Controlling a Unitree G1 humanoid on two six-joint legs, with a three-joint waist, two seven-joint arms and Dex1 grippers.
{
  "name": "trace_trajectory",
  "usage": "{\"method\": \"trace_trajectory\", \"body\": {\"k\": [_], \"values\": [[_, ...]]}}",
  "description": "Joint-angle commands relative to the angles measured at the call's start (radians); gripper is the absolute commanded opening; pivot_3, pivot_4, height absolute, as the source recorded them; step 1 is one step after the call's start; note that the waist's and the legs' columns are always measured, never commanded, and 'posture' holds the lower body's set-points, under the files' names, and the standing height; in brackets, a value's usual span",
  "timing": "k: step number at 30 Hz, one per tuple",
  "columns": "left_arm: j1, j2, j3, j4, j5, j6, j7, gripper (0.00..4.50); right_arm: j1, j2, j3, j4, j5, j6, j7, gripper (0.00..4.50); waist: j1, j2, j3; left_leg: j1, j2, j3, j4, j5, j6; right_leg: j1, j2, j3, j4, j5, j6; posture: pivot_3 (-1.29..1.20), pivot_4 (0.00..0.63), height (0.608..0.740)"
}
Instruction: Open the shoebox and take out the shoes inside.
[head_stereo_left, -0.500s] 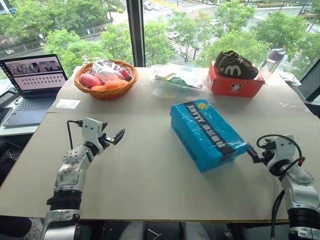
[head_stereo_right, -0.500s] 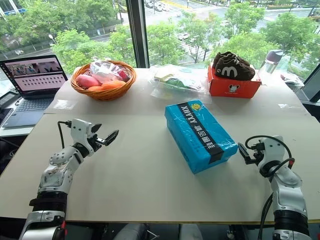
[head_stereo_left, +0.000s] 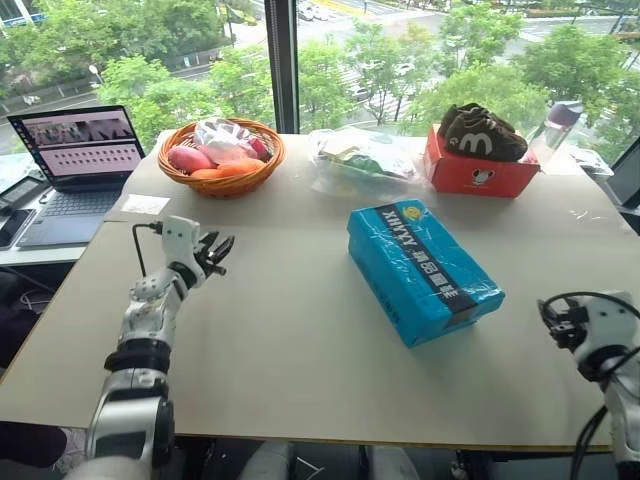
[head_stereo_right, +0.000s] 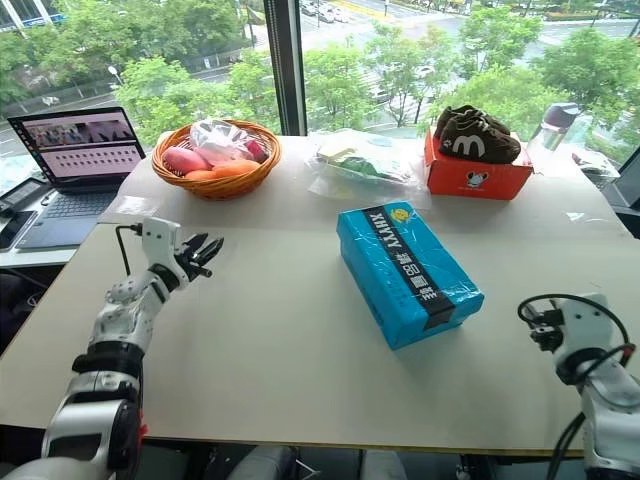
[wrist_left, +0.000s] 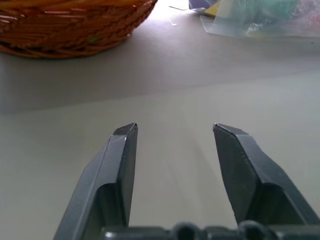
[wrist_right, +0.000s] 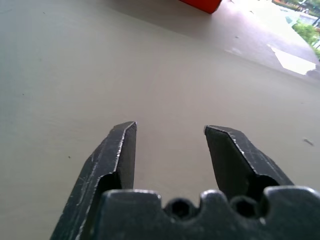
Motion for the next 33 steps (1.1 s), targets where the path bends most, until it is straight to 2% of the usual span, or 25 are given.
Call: {"method": "trace_trajectory", "body": {"k": [1, 2, 3, 5, 9, 18, 22, 26, 33], "values": [[-0.173, -0.013, -0.045, 0.259, 0.083, -0.143, -0.009, 0.44, 0.136, -0.016, -0.109, -0.293, 0.06, 0.138, 0.019, 0.86, -0.012, 0.0, 0.0, 0.001, 0.001, 0.001, 0.0, 0.0, 0.001, 0.001, 0.0, 0.0, -0.001, 0.0, 0.0, 0.0, 0.15, 0.74], [-0.214, -0.023, -0.057, 0.314, 0.102, -0.166, -0.014, 0.41, 0.173, -0.012, -0.128, -0.356, 0.084, 0.182, 0.03, 0.78, -0.007, 0.0, 0.0, -0.001, 0.0, 0.0, 0.0, 0.0, 0.001, 0.0, -0.001, 0.0, 0.0, 0.0, 0.001, 0.0, 0.15, 0.74], [-0.253, -0.035, -0.071, 0.367, 0.121, -0.186, -0.018, 0.06, 0.212, -0.007, -0.143, -0.426, 0.119, 0.232, 0.042, 0.36, -0.006, 0.0, 0.0, -0.001, 0.0, 0.0, 0.0, 0.0, 0.001, 0.0, 0.0, -0.001, -0.001, -0.001, 0.002, 0.0, 0.15, 0.74], [-0.321, -0.063, -0.092, 0.448, 0.156, -0.215, -0.024, 0.0, 0.276, 0.004, -0.157, -0.558, 0.192, 0.323, 0.061, 0.03, -0.004, -0.001, 0.0, -0.002, 0.001, -0.001, 0.0, 0.0, 0.001, 0.001, 0.001, -0.003, -0.002, -0.001, 0.003, 0.0, 0.15, 0.74], [-0.424, -0.125, -0.124, 0.536, 0.218, -0.233, -0.001, 0.0, 0.306, 0.03, -0.148, -0.759, 0.334, 0.463, 0.044, 0.03, -0.012, -0.002, -0.001, -0.003, 0.002, 0.0, 0.0, 0.0, 0.001, 0.002, 0.001, -0.003, -0.008, -0.001, 0.008, 0.0, 0.15, 0.74], [-0.51, -0.227, -0.135, 0.575, 0.279, -0.252, 0.008, 0.0, 0.199, 0.077, -0.023, -0.895, 0.456, 0.595, -0.039, 0.03, -0.014, -0.002, 0.0, -0.003, 0.003, 0.0, 0.0, 0.0, 0.001, 0.001, 0.002, -0.003, -0.007, -0.001, 0.01, 0.0, 0.15, 0.74], [-0.524, -0.268, -0.139, 0.578, 0.299, -0.257, 0.01, 0.0, 0.127, 0.072, 0.078, -0.893, 0.459, 0.63, -0.058, 0.03, -0.015, -0.002, 0.0, -0.004, 0.003, 0.0, 0.0, 0.0, 0.001, 0.001, 0.002, -0.003, -0.007, 0.001, 0.006, 0.0, 0.15, 0.74], [-0.539, -0.292, -0.124, 0.57, 0.292, -0.273, -0.022, 0.0, 0.049, 0.051, 0.125, -0.803, 0.405, 0.609, -0.054, 0.03, -0.018, -0.002, 0.0, -0.003, 0.003, 0.0, 0.001, 0.0, 0.001, 0.001, 0.002, -0.003, -0.007, 0.001, 0.007, 0.0, 0.15, 0.74], [-0.522, -0.24, -0.109, 0.535, 0.275, -0.322, -0.132, 0.0, -0.066, -0.02, 0.14, -0.536, 0.274, 0.476, 0.017, 0.03, -0.018, -0.002, -0.001, -0.002, 0.002, 0.001, 0.001, 0.0, 0.001, 0.001, 0.003, -0.002, -0.006, 0.002, 0.006, 0.0, 0.15, 0.74]]}}
